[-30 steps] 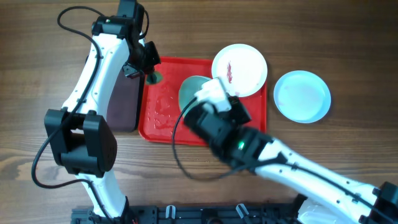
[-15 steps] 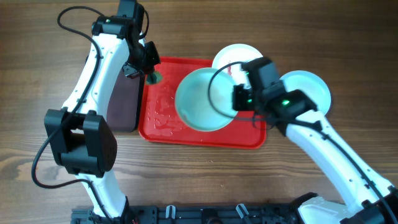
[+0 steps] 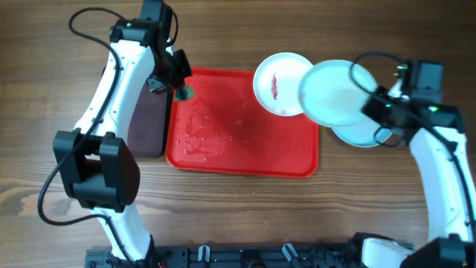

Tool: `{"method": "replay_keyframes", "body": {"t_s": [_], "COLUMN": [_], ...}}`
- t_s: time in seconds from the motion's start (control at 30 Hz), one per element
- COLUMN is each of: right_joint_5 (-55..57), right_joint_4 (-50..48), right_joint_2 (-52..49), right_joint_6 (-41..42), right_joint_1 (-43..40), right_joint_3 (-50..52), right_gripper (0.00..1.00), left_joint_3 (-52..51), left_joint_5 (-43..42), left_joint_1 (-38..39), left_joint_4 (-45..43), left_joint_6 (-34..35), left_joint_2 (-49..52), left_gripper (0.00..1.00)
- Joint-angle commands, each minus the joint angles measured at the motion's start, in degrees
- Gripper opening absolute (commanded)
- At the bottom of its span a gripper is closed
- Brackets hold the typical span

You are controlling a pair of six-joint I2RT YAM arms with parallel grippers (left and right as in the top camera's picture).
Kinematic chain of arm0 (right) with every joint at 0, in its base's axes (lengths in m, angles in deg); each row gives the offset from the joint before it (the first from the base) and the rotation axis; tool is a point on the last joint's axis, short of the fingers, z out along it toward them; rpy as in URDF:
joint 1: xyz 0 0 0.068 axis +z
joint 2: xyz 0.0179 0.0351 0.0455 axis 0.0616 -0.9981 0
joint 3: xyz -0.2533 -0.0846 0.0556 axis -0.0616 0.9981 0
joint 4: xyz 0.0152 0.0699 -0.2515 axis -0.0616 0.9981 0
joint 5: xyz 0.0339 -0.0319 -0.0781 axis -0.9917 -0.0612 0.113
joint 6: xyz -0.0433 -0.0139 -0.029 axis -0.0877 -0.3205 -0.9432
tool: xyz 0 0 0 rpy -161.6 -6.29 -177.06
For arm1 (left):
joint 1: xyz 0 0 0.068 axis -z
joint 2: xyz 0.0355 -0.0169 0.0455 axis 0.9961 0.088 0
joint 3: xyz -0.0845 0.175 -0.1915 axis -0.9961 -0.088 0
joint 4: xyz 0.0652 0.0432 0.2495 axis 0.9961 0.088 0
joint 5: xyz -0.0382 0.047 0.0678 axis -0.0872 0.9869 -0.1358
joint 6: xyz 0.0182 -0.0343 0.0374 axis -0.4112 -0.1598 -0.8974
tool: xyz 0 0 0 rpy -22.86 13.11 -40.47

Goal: Clean dirty plates on tray and stack at the side
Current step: 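Lower the plate onto the first blue plate and open the right gripper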

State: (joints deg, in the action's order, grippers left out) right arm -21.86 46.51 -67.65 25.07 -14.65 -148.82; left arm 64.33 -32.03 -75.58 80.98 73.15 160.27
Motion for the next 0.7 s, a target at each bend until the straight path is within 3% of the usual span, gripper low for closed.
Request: {"method": "replay_keyframes", "body": {"t_s": [0.0,0.37,0.5,0.67], "right_joint_5": [2.4,1.99,-1.9,-13.62], "right_joint_4": [-0.63,-5.01,-7.06,-6.78], "right_joint_2": [-4.33,-17.88,-18.97,-18.12], "right_joint_6": [-0.28,0.11,-0.79,-5.2], "right_joint_1": [-5.53,-12.0,-11.93,-11.21], "right_joint_3": [2.47,3.74,3.67,0.04], "right_gripper": [0.04,0.04,0.25,0.3], "left_joint_3": [-0.28,-0.28,-0.28,-0.28], "left_joint_5": [-0.5,-0.5,-0.5,-0.5], "left_joint_1": [0.28,0.28,0.28,0.28], "left_joint_4": [-0.17,-0.39,-0.39,-0.37], "left_joint_6": [-0.07,-0.07,-0.07,-0.07], "left_joint_2": [-0.5,-0.5,-0.5,-0.5], "left_gripper": [0.04,0.04,0.04,0.04]}}
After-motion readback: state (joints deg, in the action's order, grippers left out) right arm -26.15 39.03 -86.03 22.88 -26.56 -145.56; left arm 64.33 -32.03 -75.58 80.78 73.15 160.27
